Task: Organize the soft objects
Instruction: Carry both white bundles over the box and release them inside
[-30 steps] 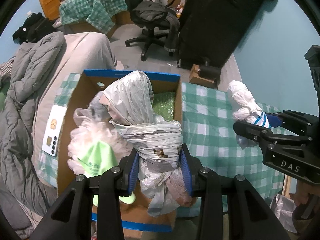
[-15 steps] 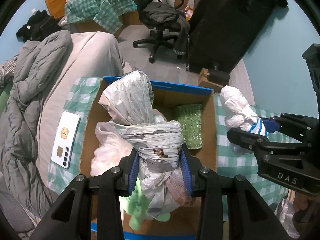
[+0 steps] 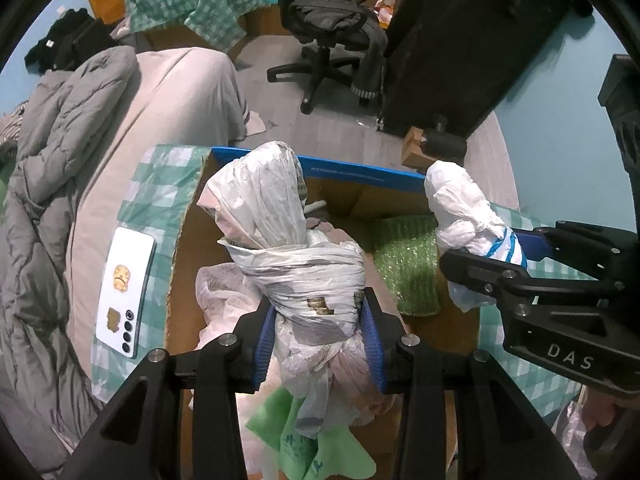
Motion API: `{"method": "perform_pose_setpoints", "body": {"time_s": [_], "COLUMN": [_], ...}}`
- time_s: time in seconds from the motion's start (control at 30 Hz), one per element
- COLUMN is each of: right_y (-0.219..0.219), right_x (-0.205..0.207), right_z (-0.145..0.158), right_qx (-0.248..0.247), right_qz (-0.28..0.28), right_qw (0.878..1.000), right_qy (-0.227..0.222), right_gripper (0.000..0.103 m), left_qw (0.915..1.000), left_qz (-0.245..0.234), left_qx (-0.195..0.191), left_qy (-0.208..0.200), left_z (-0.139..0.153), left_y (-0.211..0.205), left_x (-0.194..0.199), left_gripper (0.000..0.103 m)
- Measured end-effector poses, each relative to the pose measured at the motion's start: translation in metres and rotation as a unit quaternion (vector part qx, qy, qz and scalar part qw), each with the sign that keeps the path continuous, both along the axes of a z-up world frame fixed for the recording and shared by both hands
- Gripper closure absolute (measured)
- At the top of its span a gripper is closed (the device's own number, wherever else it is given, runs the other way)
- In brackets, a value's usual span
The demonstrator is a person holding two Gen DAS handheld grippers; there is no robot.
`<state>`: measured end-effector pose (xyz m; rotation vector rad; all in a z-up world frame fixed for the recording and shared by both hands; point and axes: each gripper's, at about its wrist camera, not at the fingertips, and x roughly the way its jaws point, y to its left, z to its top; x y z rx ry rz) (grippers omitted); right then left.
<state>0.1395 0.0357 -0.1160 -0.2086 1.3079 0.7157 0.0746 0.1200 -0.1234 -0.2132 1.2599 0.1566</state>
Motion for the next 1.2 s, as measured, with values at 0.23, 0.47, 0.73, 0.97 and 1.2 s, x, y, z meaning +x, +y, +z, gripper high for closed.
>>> {"method": "perform_pose_setpoints", "body": {"time_s": [0.23, 0.47, 0.73, 0.97, 1.2], "right_y": [0.008, 0.007, -0.008, -0.021, -0.037], "right_x": [0.003, 0.003, 0.0, -0.007, -0.013], "right_z": [-0.002, 0.003, 0.021, 0.042, 0.066], "right_qx": [-0.002, -0.014, -0.016, -0.008, 0.006], "right_qz": [-0.002, -0.006, -0.017, -0.018, -0.021], "right_qw": [1.0, 1.0, 0.999, 0.999, 0.998], "right_qy": [0.003, -0.008, -0.024, -0.04, -0.055], "right_gripper": [0.053, 0.042, 0.041, 0.04, 0.04], "left_qw": [1.0, 1.0, 0.9995, 0.9988, 0.9979], "left_qz": [-0.003, 0.002, 0.013, 0.034, 0.04], "left_qx": [0.003, 0.009, 0.025, 0.024, 0.039], "left_qy": [-0.004, -0.003, -0.012, -0.026, -0.033], "left_z": [0.003, 0.01, 0.031, 0.053, 0.07], "left_y": [0.003, 0.008, 0.006, 0.0, -0.013], "left_x": [0.001, -0.002, -0.022, -0.036, -0.052], "left_gripper": [0.041, 0.034, 0.025, 0.022, 0.022]}}
